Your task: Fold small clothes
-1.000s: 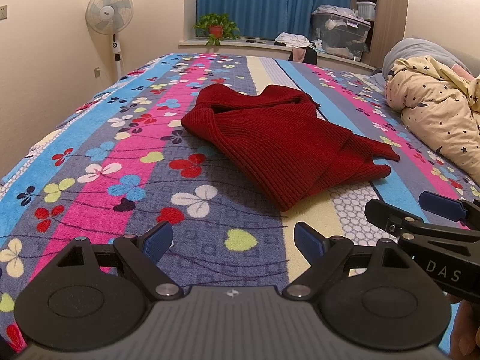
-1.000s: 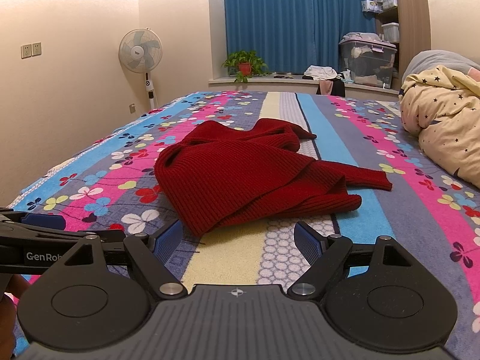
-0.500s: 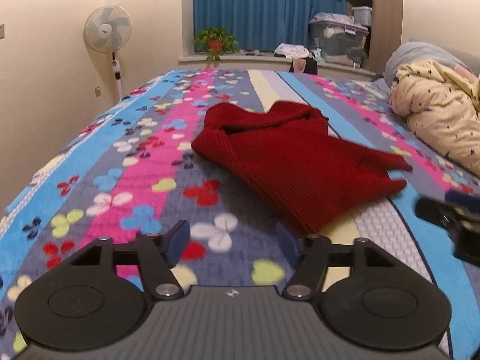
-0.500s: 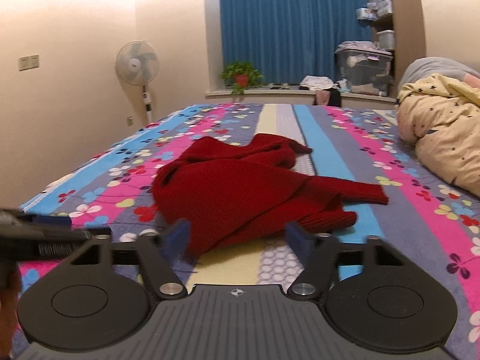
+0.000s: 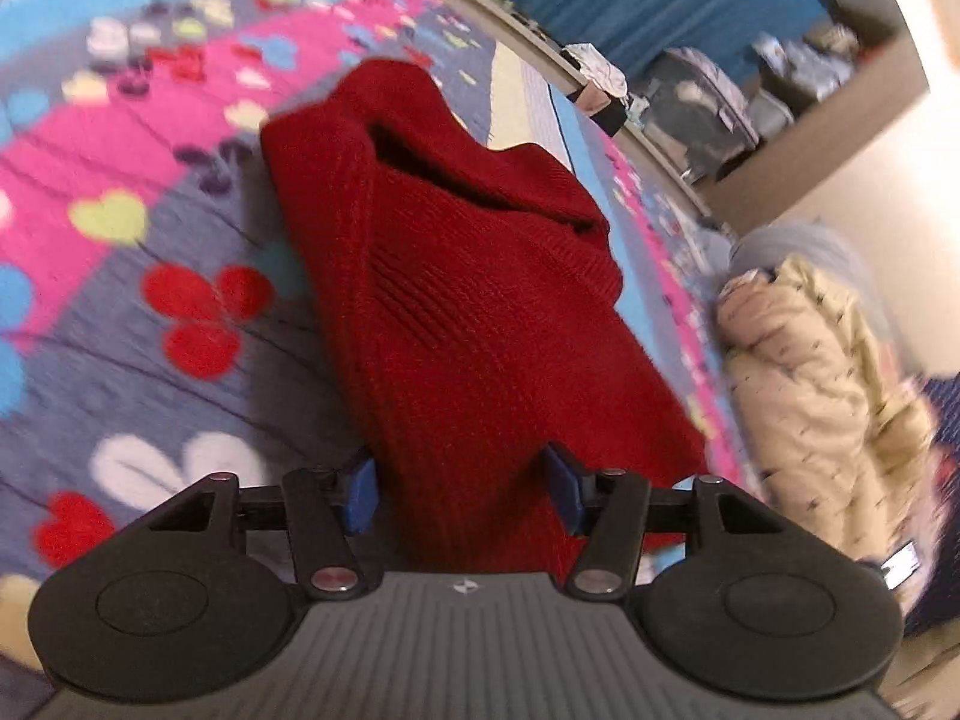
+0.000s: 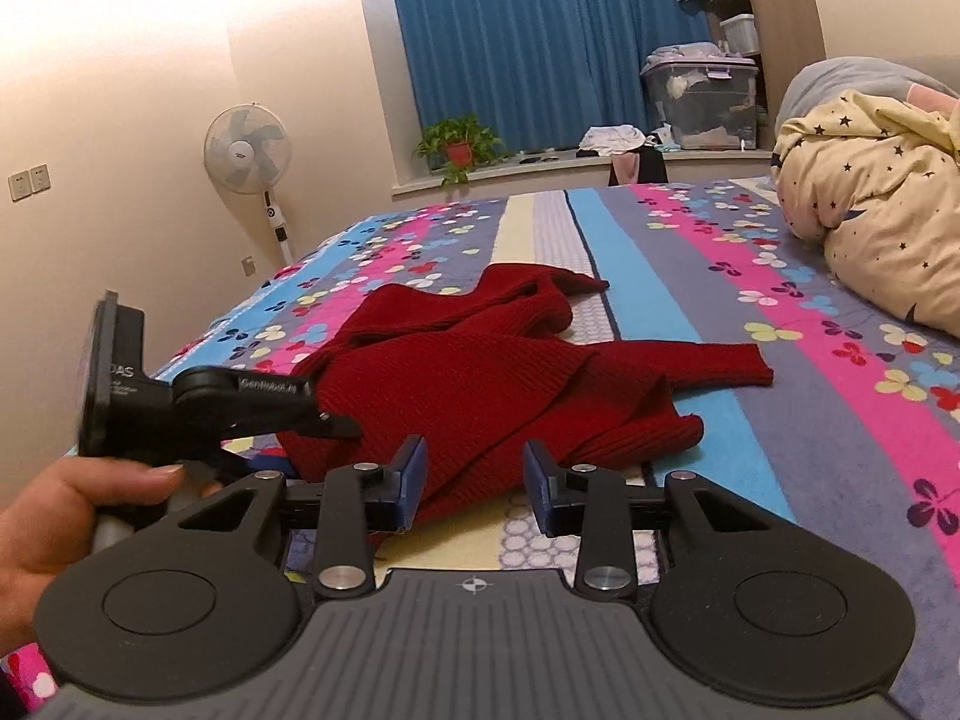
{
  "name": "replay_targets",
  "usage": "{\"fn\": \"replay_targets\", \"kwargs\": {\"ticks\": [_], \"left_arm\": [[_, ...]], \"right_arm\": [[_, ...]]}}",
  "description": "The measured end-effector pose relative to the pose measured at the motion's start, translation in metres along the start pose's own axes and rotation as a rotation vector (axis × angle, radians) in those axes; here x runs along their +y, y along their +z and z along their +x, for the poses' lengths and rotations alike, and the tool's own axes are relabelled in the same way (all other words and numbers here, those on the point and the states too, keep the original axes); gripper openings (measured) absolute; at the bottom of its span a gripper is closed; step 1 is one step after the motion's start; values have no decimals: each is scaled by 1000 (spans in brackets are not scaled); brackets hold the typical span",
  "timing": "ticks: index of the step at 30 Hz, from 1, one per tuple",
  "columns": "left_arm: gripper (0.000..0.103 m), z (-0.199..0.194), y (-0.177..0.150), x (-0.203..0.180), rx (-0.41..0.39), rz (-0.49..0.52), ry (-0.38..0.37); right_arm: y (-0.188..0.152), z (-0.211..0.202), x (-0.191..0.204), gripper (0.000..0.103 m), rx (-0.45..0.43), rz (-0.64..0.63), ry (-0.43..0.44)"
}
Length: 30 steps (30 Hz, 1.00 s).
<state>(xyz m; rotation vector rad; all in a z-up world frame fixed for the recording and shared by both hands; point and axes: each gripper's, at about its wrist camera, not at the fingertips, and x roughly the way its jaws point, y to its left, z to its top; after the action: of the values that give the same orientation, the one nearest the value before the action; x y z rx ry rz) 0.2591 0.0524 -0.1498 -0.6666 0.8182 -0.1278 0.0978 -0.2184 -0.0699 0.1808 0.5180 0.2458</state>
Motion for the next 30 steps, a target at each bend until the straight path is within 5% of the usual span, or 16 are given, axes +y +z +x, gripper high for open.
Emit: {"fn": "replay_targets", "kwargs": {"ticks": [3,5,10,15,19,22,26,30], "left_arm": [[16,-8,-1,-8,-19,70,1],[11,-26,-1,-14,-28,177,17],[9,-98,7,9,13,316,-66],[9,-191,-1,52,97,577,-217],[10,-211,-27,111,123,563,-124],[12,-203,-33,119,166,598,-21],[37,-188,-25,123,162,539,14],[45,-161,-8,118,141,486,123]], "right_arm": [[2,4,-6,37,1,24,-15],[3,6,-9,37,4,46,-24],[5,0,-15,37,-9,62,-48],[8,-16,-28,37,-39,64,-71],[19,-10,-52,43,-43,95,-119],[26,19,-73,52,19,121,-133],[25,73,-89,58,130,157,-106],[23,116,-95,68,190,246,-21]]}}
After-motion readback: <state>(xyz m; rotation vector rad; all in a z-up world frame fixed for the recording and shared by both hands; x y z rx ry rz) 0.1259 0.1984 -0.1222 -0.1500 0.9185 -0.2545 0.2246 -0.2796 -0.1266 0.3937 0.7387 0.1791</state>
